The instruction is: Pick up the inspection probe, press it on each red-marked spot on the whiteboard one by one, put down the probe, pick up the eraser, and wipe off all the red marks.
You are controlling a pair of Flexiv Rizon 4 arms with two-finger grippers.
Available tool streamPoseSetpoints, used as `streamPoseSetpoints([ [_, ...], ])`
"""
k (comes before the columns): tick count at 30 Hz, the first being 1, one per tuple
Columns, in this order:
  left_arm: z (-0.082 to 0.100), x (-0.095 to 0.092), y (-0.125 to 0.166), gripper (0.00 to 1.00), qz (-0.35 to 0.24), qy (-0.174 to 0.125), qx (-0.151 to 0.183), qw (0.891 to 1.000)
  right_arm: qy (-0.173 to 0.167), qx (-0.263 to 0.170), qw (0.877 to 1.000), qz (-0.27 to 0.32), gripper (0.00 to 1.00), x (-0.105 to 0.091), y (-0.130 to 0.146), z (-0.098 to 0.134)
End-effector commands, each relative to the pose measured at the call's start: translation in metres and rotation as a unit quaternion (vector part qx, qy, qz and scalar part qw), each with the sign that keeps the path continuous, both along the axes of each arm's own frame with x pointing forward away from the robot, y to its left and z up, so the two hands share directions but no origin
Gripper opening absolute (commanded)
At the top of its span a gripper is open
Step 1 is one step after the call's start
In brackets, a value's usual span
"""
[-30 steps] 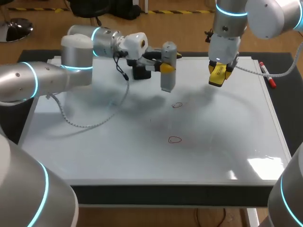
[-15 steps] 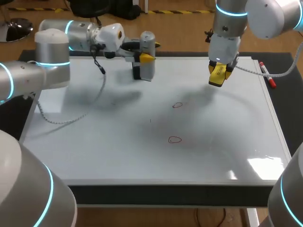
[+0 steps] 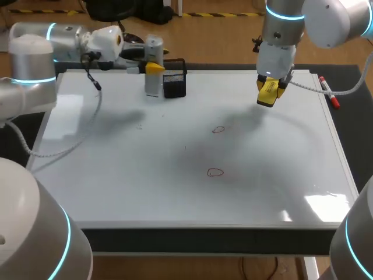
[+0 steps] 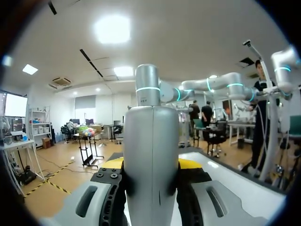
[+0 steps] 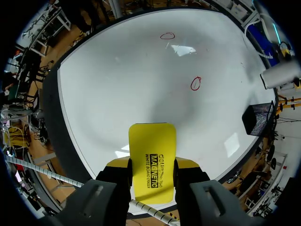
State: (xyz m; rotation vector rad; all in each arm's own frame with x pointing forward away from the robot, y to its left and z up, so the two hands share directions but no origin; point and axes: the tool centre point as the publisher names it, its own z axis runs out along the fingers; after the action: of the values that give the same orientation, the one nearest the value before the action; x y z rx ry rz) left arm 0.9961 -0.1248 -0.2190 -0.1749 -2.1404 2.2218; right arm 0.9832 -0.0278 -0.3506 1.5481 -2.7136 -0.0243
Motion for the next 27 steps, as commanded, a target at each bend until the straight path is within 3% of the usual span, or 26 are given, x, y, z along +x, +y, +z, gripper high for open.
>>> streamPoseSetpoints([
  [1, 0.005, -0.003, 0.020, 0.00, 0.094, 0.000, 0.003, 0.996, -0.001, -0.001, 1.000, 0.001, 0.00, 0.000, -0.001, 0.001],
  [15, -0.003, 0.015, 0.068, 0.00, 0.171, 0.010, 0.000, 0.985, -0.001, -0.001, 1.000, 0.001, 0.00, 0.000, -0.001, 0.001],
  [27, -0.009, 0.016, 0.081, 0.00, 0.195, 0.017, -0.013, 0.980, -0.001, -0.001, 1.000, 0.001, 0.00, 0.000, -0.001, 0.001],
])
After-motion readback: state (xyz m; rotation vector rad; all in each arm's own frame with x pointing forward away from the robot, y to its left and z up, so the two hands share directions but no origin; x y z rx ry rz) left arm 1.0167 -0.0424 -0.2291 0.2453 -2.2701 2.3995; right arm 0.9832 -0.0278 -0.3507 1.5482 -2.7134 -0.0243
